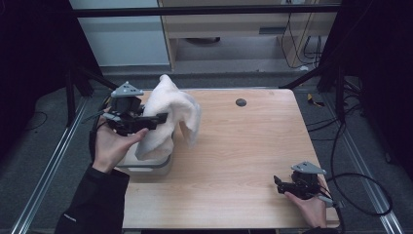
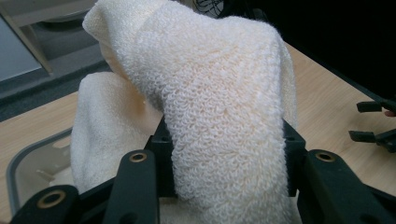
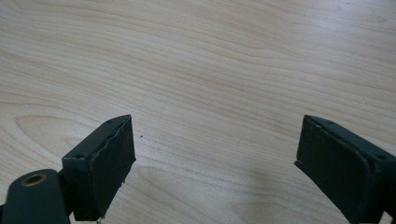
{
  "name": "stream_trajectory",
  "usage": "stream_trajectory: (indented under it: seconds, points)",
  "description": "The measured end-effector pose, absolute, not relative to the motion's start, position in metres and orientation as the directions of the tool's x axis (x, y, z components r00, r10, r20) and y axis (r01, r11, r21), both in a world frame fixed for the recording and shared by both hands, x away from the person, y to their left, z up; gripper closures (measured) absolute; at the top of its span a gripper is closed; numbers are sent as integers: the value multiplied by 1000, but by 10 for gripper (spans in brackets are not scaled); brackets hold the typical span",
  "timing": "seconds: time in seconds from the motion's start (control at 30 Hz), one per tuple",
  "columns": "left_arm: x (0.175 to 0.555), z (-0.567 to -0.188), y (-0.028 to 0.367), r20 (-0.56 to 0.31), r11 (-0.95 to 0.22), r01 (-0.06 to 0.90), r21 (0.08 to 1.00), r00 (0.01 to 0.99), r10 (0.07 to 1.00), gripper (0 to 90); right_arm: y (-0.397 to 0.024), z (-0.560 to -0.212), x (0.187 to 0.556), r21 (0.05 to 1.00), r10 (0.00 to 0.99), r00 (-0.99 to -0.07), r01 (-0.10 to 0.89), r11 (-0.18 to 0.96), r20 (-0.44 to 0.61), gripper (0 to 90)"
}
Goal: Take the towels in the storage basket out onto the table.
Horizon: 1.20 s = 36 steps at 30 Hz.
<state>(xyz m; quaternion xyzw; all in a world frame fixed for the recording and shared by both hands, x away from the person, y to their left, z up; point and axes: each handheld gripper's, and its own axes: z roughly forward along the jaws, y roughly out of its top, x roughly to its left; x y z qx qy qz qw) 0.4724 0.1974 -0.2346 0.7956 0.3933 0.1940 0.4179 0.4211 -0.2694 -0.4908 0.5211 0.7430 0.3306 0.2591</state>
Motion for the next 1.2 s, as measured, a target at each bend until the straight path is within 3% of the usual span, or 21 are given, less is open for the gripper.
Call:
stream_trajectory:
  seconds: [0.47, 1.2]
  points:
    - [478, -240, 139, 6, -421, 430, 799, 693, 720, 546, -270, -490, 420, 767, 945, -324, 595, 241, -46, 112]
    - [500, -288, 70, -25, -467, 434, 770, 753, 658, 544, -270, -490, 420, 768, 943, -327, 590, 248, -53, 111]
